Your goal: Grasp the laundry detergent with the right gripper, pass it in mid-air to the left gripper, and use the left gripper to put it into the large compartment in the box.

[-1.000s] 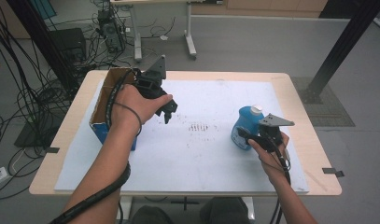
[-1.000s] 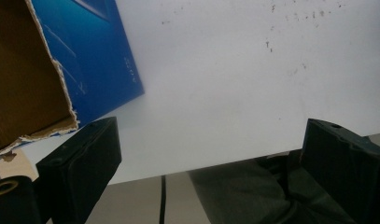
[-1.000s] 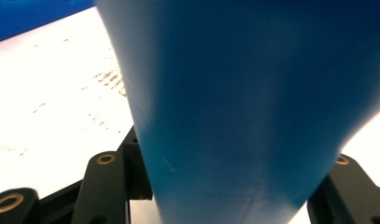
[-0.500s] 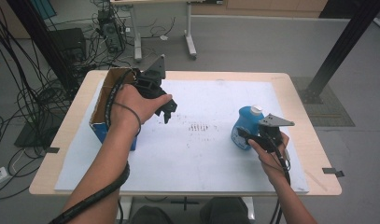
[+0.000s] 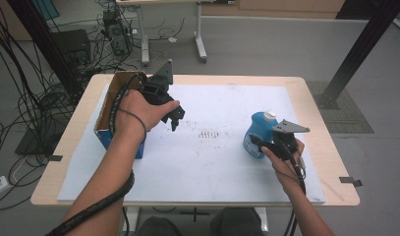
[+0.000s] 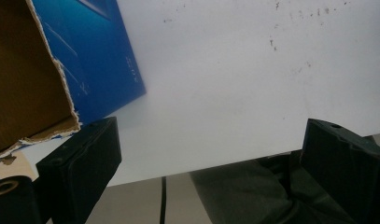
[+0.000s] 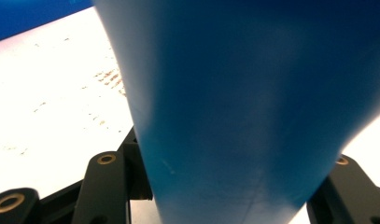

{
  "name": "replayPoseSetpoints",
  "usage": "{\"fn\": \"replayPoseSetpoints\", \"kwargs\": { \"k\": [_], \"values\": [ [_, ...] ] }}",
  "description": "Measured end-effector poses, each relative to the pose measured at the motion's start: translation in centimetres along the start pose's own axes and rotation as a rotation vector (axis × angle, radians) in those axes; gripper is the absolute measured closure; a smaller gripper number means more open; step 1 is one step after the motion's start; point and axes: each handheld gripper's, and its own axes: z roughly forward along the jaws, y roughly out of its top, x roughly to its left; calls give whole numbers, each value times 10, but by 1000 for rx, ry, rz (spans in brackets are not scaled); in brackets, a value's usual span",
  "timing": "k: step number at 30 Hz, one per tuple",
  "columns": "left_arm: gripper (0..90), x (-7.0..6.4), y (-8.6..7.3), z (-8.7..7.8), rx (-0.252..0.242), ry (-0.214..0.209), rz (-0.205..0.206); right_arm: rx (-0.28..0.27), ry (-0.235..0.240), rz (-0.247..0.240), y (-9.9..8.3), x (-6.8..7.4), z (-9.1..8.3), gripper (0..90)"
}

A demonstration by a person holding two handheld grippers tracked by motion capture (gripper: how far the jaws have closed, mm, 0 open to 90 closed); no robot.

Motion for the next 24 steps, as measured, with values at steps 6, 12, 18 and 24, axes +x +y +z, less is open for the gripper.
{"fn": "replayPoseSetpoints", "kwargs": {
  "k": [6,12,18,24],
  "values": [
    [58,1,-1,1,-1,3,13,1,1,-1,0,0,0,444],
    [58,-3,0,-3,-6,4,45,24,10,1,4,-1,0,445],
    [58,-6,-1,-11,-13,-4,73,53,24,20,8,-7,-3,444],
    [58,-7,1,-22,-22,-6,113,66,47,28,23,-11,-9,442]
  ]
}}
